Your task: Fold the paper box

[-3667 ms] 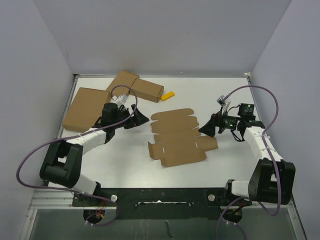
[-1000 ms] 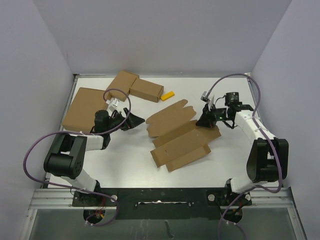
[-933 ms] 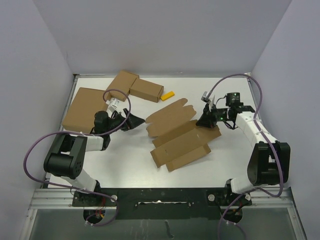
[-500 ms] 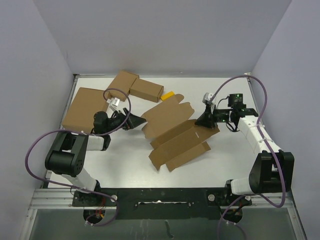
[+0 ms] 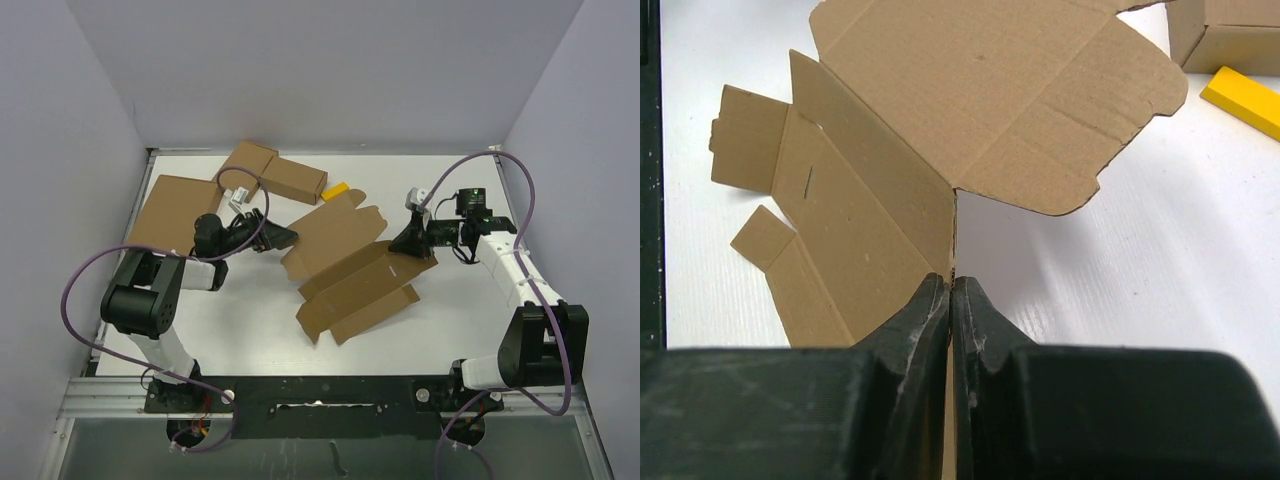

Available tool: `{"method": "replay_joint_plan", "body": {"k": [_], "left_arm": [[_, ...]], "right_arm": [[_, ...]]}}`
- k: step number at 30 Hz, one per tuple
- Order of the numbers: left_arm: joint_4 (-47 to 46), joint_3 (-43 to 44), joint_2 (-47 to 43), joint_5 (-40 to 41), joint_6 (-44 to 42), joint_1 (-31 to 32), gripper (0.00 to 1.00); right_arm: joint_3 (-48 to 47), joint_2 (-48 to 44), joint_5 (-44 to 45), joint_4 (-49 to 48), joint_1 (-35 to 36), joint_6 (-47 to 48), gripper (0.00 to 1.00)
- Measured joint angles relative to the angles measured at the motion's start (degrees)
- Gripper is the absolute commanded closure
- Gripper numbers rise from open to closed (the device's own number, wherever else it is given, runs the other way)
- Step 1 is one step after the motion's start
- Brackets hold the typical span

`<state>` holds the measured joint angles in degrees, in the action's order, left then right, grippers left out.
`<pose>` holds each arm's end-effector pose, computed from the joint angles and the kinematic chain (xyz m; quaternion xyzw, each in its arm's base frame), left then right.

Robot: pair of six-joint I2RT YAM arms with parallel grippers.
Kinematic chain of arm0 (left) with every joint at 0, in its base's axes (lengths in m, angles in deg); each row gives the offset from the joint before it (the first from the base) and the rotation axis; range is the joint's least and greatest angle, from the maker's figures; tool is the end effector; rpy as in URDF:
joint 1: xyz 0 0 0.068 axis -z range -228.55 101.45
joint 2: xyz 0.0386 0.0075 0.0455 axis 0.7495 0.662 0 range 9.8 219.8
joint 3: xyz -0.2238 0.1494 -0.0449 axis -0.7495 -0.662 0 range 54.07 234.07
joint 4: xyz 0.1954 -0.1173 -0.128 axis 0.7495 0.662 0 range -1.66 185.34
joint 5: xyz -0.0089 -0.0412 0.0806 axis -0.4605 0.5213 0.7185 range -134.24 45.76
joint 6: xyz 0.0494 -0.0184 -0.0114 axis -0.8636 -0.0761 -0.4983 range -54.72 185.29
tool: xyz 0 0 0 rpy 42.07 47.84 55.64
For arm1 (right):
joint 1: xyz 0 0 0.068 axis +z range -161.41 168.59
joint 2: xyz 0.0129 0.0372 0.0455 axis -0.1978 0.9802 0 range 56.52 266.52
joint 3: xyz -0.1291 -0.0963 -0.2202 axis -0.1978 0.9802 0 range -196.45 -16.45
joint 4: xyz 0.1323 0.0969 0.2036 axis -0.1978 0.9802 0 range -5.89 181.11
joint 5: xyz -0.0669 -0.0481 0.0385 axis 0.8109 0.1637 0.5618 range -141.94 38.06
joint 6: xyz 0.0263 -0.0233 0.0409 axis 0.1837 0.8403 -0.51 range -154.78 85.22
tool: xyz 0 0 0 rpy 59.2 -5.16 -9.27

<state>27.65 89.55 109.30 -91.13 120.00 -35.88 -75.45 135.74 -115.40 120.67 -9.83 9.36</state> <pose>0.3094 -0.0962 0.1742 0.0155 0.7208 -0.5901 0.3633 0.2695 0.0392 0.2692 -0.4551 0.6926 0.3814 0.4095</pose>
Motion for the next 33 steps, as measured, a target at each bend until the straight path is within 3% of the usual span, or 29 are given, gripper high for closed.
{"method": "replay_joint_plan", "body": {"k": [6, 10, 16, 20, 25, 30, 33], "left_arm": [[-2.49, 0.57, 0.11, -1.38, 1.18, 0.39, 0.59], [-3.08, 0.59, 0.11, -1.92, 1.14, 0.66, 0.77], [-4.15, 0.57, 0.09, -2.89, 0.76, 1.16, 0.82], [-4.55, 0.57, 0.02, -3.08, 0.33, 1.18, 1.00], [-5.40, 0.33, -0.52, -3.72, -0.52, 1.55, 1.00], [-3.26, -1.86, -5.95, -3.39, -5.68, 1.81, 1.00], [4.52, -2.16, -12.76, -1.77, -14.14, 2.75, 1.00]], "right_arm": [[0.00, 0.00, 0.28, -0.04, 0.00, -0.22, 1.00], [0.00, 0.09, 0.96, -0.20, 0.00, -1.16, 1.00], [0.00, 0.98, 2.34, -0.94, 0.00, -2.93, 1.00], [0.00, 1.75, 3.28, -1.33, 0.00, -4.00, 1.00], [0.00, 2.32, 4.66, -1.84, 0.00, -5.05, 0.97], [-0.39, 4.46, 5.03, -1.25, 0.28, -5.81, 0.81], [-1.09, 5.99, 5.66, 0.26, 0.28, -5.55, 0.67]]}}
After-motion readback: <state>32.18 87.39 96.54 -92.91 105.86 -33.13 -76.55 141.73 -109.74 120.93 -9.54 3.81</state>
